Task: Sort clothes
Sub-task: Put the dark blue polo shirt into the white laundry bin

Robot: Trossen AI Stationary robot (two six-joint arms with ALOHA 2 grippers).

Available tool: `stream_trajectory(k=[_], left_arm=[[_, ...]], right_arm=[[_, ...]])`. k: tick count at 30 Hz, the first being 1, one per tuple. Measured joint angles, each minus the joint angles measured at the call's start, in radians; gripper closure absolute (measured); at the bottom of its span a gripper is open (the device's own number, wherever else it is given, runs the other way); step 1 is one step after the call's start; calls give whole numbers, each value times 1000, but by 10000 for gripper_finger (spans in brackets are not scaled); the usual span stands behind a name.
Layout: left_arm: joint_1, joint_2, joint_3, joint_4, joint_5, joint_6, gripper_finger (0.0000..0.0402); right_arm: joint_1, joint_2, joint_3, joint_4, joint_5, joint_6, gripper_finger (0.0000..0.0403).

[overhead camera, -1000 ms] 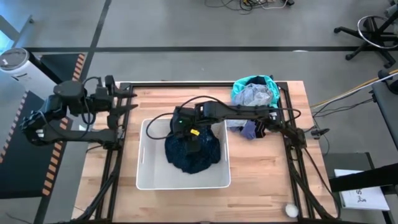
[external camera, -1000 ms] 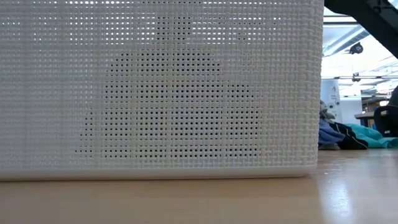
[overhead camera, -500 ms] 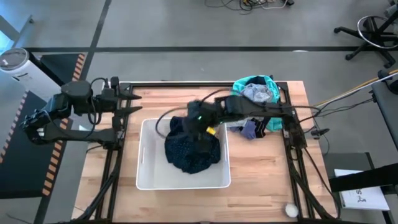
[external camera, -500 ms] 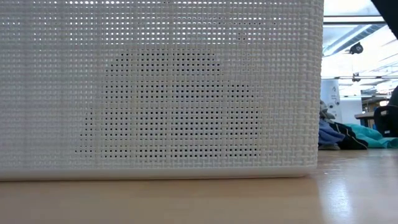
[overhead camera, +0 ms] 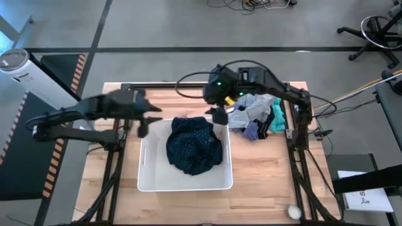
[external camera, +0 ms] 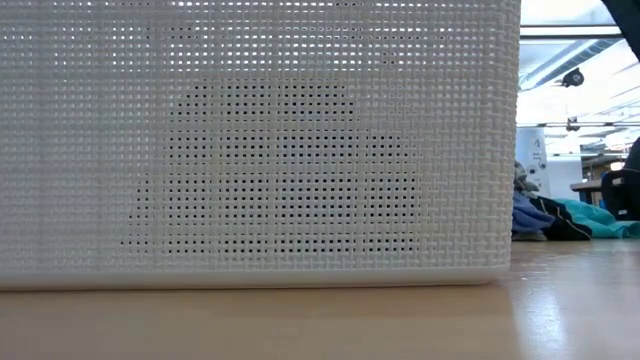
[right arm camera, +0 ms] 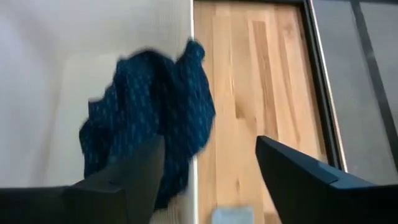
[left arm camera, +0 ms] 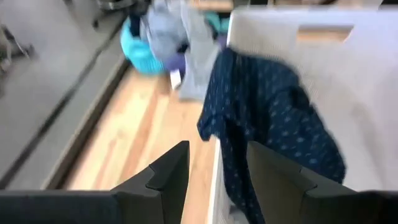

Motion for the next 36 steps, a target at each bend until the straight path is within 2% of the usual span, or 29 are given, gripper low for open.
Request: stream_trajectory(k=[3, 7, 9, 13, 17, 21, 26, 31, 33, 36], left_arm=[[22, 56, -19, 68, 0, 23, 284], [69, 115, 6, 102, 0, 42, 346], [103, 133, 42, 112, 0, 55, 383], [213, 207, 110, 42, 58, 49, 393], [333, 316, 145, -31, 203, 16, 400], [419, 411, 180, -29, 336, 40, 401], [487, 539, 248, -60, 487, 51, 401], [500, 652, 320, -112, 775, 62, 396], [498, 688, 350, -140, 819, 60, 385], [497, 736, 393, -178, 820, 60, 357]], right_arm=[[-3, -36, -27, -18, 19, -19, 246], [-10, -96, -132, 0, 51, -26, 361], [-20, -135, -217, 44, 61, -29, 391], [-53, -216, -407, 174, 63, -23, 387], [-107, -261, -572, 329, 41, -29, 400], [-154, -285, -660, 408, -15, -20, 401], [-163, -298, -707, 454, -42, -21, 402], [-163, -299, -708, 461, -68, -21, 403], [-163, -299, -708, 461, -68, -21, 403], [-163, -299, -708, 461, -69, -20, 403]])
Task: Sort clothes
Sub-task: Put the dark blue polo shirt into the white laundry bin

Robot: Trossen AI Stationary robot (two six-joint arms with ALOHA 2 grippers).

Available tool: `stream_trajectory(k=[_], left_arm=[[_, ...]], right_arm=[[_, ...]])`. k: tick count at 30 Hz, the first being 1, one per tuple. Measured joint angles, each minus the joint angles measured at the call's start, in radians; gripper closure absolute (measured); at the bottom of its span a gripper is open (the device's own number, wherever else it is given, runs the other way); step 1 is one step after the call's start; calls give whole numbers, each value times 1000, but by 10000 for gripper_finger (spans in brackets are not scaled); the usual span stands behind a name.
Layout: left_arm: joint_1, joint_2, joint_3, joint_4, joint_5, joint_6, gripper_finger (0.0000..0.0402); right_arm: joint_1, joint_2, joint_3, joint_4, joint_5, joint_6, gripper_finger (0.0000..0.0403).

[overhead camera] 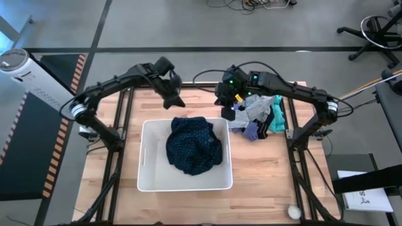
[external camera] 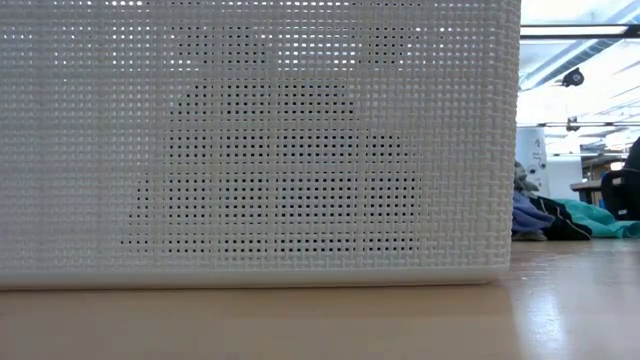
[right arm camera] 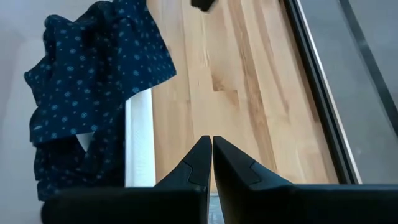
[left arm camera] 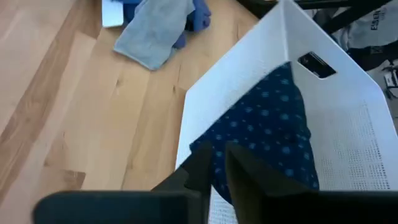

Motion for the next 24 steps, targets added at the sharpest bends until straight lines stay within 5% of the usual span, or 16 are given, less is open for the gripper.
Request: stream_trajectory(k=[15, 19, 24], left_arm=[[-99, 78, -1, -25, 62, 90, 195], [-142, 70, -1, -21, 56, 161, 198], [-190, 57, -1, -30, -37, 254, 268]], right_arm=[[0, 0, 0, -1, -3, -9, 403], [0, 0, 0, -4, -3, -9, 403], [0, -6, 0, -4, -3, -10, 403]])
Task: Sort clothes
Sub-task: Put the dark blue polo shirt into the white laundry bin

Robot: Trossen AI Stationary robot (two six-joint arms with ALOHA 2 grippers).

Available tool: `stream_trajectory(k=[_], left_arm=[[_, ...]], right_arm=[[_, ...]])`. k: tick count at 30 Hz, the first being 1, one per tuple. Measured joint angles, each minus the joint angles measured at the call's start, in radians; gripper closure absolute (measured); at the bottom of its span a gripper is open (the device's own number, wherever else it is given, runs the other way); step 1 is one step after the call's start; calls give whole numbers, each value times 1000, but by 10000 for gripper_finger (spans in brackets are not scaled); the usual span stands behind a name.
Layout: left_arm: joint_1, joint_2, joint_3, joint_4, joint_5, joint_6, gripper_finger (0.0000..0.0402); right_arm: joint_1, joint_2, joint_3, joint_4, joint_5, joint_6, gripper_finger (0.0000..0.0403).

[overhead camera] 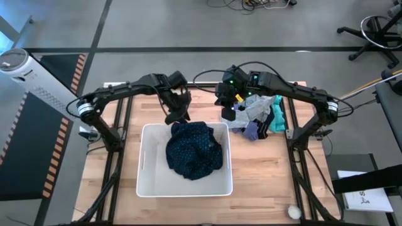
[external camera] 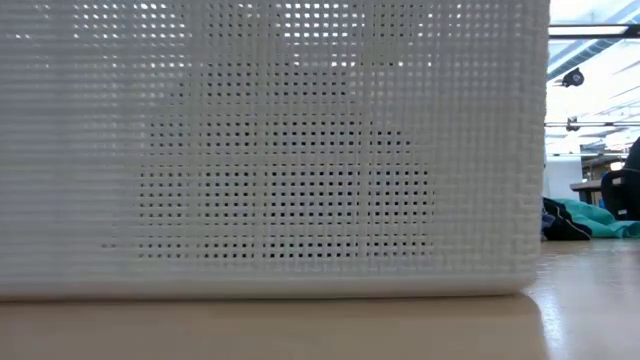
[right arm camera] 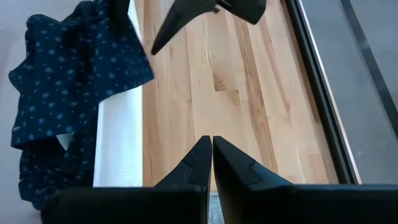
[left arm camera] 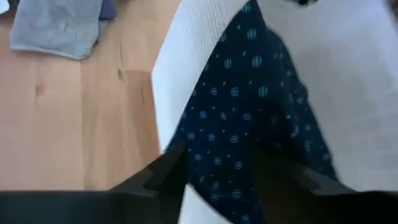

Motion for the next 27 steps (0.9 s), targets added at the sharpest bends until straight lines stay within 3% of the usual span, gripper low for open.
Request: stream_trajectory(k=[4, 6, 12, 19, 24, 27], left_arm=[[-10, -30, 1, -4, -35, 62, 362], [-11, -47, 14, -11, -34, 68, 390], [-11, -127, 57, -18, -34, 58, 400], [-16, -220, 69, -75, -58, -68, 397], [-33, -259, 68, -170, -216, -66, 358], [-57, -265, 64, -181, -242, -61, 318]], right_arm=[[0, -14, 0, -3, 0, 1, 403], [0, -23, 0, -3, 0, 0, 403], [0, -55, 0, -4, 0, 1, 403], [0, -86, 1, -3, 0, 8, 403], [3, -92, 1, -3, 0, 9, 403], [3, -92, 1, -3, 1, 8, 403]])
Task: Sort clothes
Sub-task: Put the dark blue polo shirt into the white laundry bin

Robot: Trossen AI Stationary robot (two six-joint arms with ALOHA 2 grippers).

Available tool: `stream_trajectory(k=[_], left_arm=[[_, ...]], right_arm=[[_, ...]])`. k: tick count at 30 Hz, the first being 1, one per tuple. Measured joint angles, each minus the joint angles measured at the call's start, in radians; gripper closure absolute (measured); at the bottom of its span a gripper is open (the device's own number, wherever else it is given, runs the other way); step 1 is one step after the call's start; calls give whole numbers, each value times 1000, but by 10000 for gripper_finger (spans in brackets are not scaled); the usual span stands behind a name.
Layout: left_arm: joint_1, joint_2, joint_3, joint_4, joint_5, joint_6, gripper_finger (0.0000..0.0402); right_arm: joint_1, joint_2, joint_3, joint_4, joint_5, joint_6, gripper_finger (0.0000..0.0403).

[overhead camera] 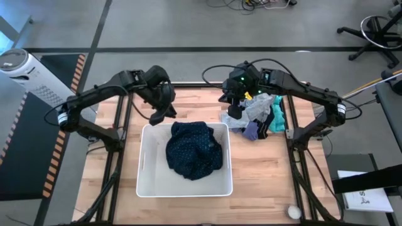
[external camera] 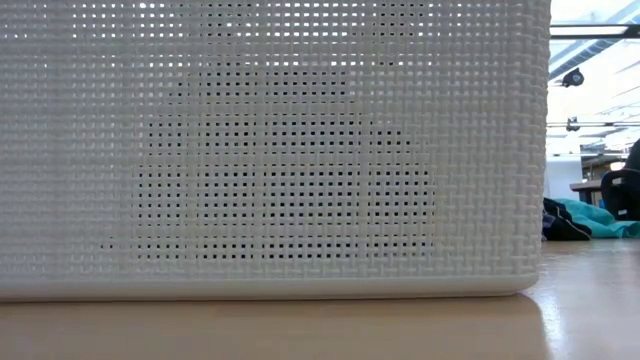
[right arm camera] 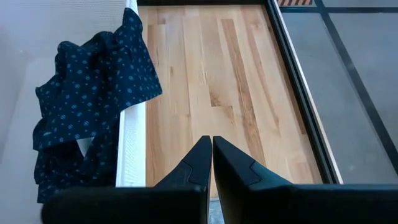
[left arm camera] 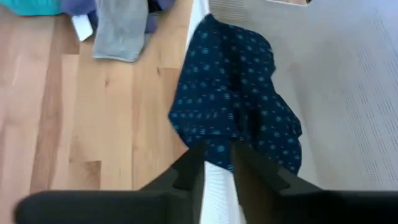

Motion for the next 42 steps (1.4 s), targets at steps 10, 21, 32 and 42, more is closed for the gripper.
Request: stream_trajectory(k=[10, 21, 32, 42], left_arm=[[-131, 33, -47, -1, -157, 92, 218], [-179, 43, -55, -4, -312, 143, 336], [-178, 36, -21, -16, -322, 120, 394], [-178, 25, 50, -30, -342, 97, 388]], right_arm=[[0, 0, 0, 0, 0, 0, 403], [0, 0, 0, 0, 7, -3, 403], [0, 0, 0, 0, 8, -1, 403], [0, 0, 0, 1, 7, 17, 403]])
